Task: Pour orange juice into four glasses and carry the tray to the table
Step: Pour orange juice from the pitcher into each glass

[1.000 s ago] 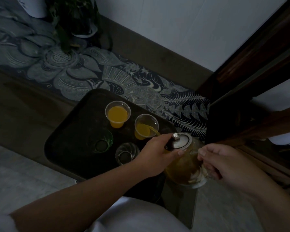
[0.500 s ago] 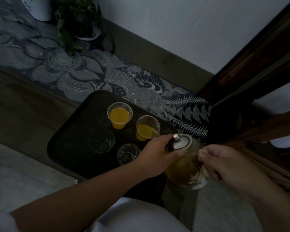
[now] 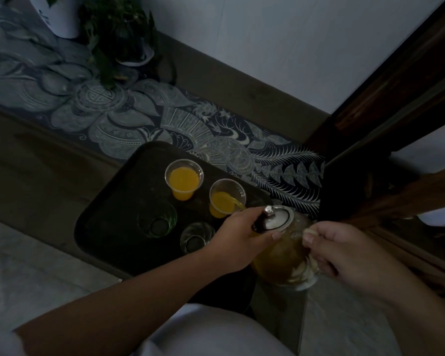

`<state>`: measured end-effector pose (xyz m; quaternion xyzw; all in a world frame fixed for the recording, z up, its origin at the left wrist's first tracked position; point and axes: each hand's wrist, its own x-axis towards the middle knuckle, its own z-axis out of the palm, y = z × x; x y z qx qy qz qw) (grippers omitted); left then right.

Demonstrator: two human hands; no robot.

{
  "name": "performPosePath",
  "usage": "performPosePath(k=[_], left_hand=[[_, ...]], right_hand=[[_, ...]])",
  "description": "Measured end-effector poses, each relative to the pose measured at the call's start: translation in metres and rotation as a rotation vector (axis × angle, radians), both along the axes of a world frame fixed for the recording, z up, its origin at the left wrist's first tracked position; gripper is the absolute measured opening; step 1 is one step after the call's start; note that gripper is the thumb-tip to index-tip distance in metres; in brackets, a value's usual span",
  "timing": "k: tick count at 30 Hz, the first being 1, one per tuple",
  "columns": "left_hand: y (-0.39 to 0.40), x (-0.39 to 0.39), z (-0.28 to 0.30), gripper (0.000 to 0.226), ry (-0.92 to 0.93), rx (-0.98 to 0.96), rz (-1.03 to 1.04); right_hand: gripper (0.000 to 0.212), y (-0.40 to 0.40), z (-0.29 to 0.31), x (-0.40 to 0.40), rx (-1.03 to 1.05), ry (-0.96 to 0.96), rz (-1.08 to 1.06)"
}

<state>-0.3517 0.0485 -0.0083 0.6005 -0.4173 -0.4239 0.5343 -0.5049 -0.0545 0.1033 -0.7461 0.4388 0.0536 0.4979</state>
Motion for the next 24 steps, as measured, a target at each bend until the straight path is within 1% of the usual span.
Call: performPosePath(k=[3, 9, 14, 21, 24], left_hand=[[0.001, 0.0011, 0.0009, 0.028, -0.009, -0.004, 0.002], [0.001, 0.0017, 0.0022, 0.025, -0.026, -0.006, -0.003], [0.002, 0.002, 0.0034, 0.029, -0.027, -0.001, -0.007], [0.0015, 0.003, 0.0054, 0.031, -0.056, 0.021, -0.016], [0.0015, 0.0033, 0.0054, 0.034, -0.071, 0.021, -0.012]], right_hand=[[0.027, 0.0009, 0.0001, -0.0007, 0.015, -0.015, -0.011], [0.025, 0.004, 0.0046, 0.0015, -0.047, -0.008, 0.017], [0.024, 0.0061, 0.0064, 0.0025, -0.09, 0.019, 0.025], [0.03, 0.0086, 0.0061, 0.0022, -0.128, 0.023, 0.021], [0.025, 0.0085, 0.0056, 0.0026, -0.15, 0.028, 0.025]])
